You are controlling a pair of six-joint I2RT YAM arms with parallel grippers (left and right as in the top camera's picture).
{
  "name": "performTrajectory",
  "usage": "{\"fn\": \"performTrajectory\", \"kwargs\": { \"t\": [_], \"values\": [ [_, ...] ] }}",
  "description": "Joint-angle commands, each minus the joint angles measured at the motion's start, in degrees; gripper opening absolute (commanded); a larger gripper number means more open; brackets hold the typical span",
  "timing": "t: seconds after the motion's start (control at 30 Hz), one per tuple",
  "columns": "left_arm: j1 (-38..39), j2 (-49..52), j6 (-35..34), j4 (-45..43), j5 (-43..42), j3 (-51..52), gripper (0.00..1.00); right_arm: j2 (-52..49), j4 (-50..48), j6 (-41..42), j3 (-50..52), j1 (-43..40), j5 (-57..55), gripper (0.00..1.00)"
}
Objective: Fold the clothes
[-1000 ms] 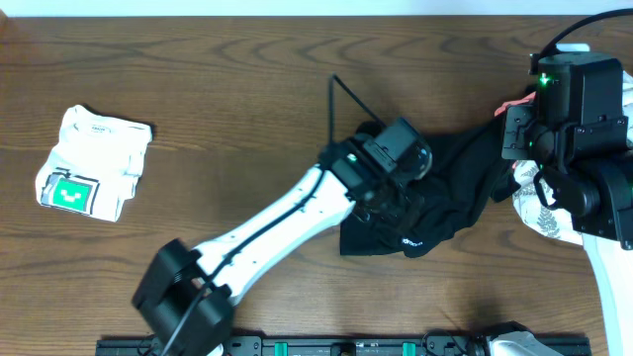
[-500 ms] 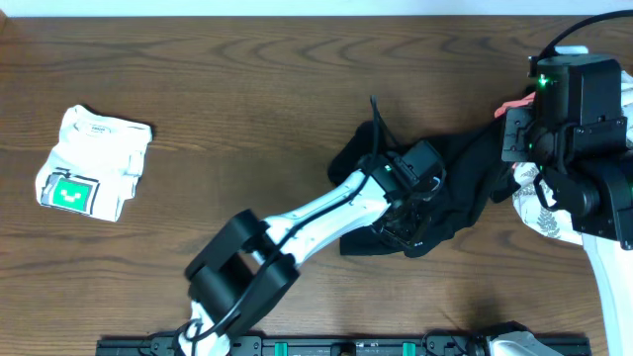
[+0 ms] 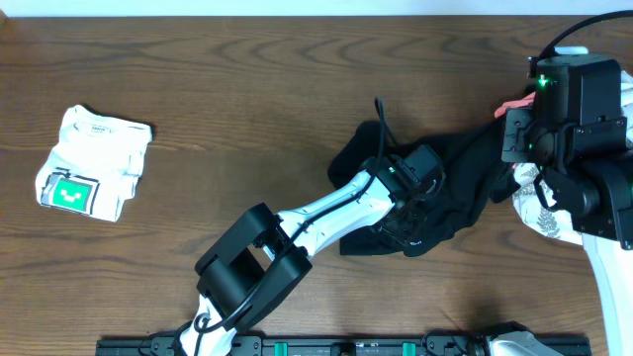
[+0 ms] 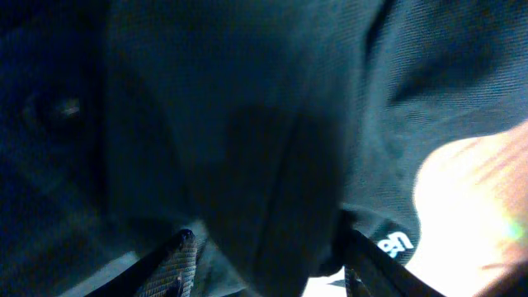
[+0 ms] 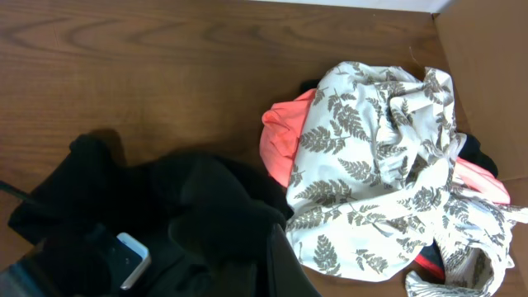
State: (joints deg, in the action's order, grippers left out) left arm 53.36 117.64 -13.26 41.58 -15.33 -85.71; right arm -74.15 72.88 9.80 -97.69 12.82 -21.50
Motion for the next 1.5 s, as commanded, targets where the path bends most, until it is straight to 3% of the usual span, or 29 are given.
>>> {"fn": "performTrajectory", "kwargs": {
  "t": [0.0, 0.17, 0.33, 0.43, 0.67, 0.87, 1.17, 1.47],
  "values": [
    [-0.2, -0.26, 0.74, 0.59, 3.45, 0.37, 0.58, 0.0, 0.07, -0.66, -0.92, -0.48, -0.96, 0.01],
    [-0.17, -0.2, 0.7, 0.07, 3.39, 0.37, 0.53, 0.0, 0.22, -0.66, -0.92, -0.48, -0.98, 0.01],
    [-0.17, -0.17, 0.72, -0.44, 2.69, 0.37, 0.13, 0.0, 0.22, -0.63, -0.92, -0.48, -0.96, 0.01],
    [-0.17, -0.17, 0.72, -0.61, 2.25, 0.37, 0.06, 0.0, 0.22, -0.63, -0.92, -0.48, -0.96, 0.01],
    [-0.76, -2.03, 3.8, 2.25, 4.35, 0.07, 0.05, 0.0, 0.26, -0.66, -0.92, -0.48, -0.98, 0.01],
    [-5.7, -15.17, 6.01, 8.9, 11.72, -0.87, 0.06, 0.0, 0.2, -0.66, -0.92, -0.48, -0.98, 0.01],
    [-23.17, -43.23, 8.57, 7.61, 13.05, -1.27, 0.06, 0.02, 0.15, -0.61, -0.92, -0.46, -0.9, 0.01],
    [-36.35, -54.23, 10.67, 7.63, 13.07, -1.27, 0.06, 1.68, -1.66, 0.0, -0.94, -0.44, -0.61, 0.01]
  ]
}}
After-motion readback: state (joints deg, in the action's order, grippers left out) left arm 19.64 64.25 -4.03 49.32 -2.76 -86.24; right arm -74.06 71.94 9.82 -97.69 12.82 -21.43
